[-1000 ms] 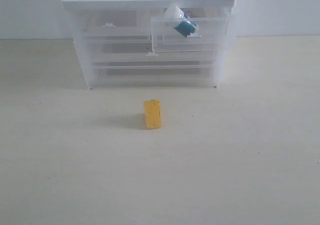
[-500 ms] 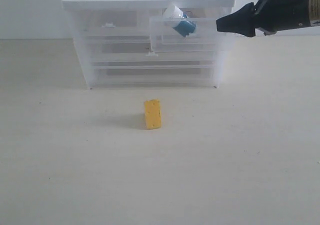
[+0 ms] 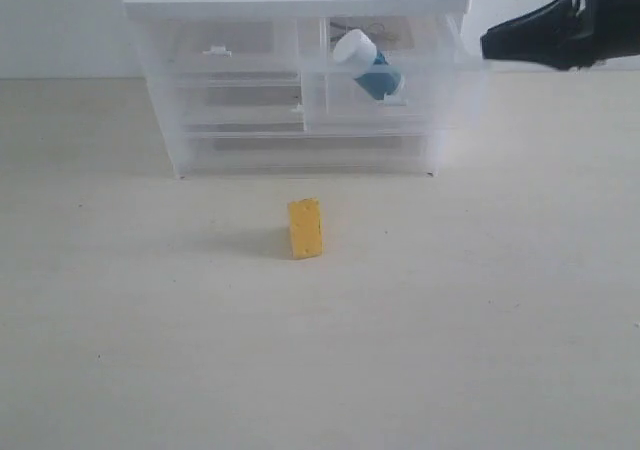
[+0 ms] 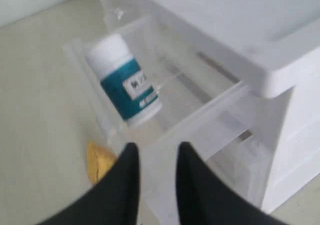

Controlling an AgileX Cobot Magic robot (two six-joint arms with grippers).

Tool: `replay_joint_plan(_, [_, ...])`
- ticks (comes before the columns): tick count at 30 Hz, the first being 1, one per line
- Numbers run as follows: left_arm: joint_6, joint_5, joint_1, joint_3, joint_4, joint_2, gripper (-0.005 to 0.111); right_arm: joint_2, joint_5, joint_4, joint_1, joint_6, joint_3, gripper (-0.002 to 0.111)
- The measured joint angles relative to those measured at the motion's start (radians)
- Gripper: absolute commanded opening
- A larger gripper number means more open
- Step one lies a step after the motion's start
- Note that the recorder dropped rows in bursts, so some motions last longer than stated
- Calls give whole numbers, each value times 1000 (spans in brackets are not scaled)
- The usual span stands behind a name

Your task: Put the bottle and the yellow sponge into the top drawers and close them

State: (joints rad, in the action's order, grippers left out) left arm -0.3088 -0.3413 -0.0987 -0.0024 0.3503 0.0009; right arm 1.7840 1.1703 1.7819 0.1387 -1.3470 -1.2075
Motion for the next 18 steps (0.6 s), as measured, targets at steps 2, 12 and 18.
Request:
replay_joint_plan(2, [0, 0, 0, 0, 0, 0, 4, -32, 10, -20, 10, -7, -7, 48])
replay_joint_plan(12, [0, 0, 0, 0, 0, 0, 4, -70, -24, -38, -120, -224, -33, -1])
replay_joint_plan(18, [0, 0, 0, 0, 0, 0, 4, -79, -180, -38, -341, -359, -88, 0])
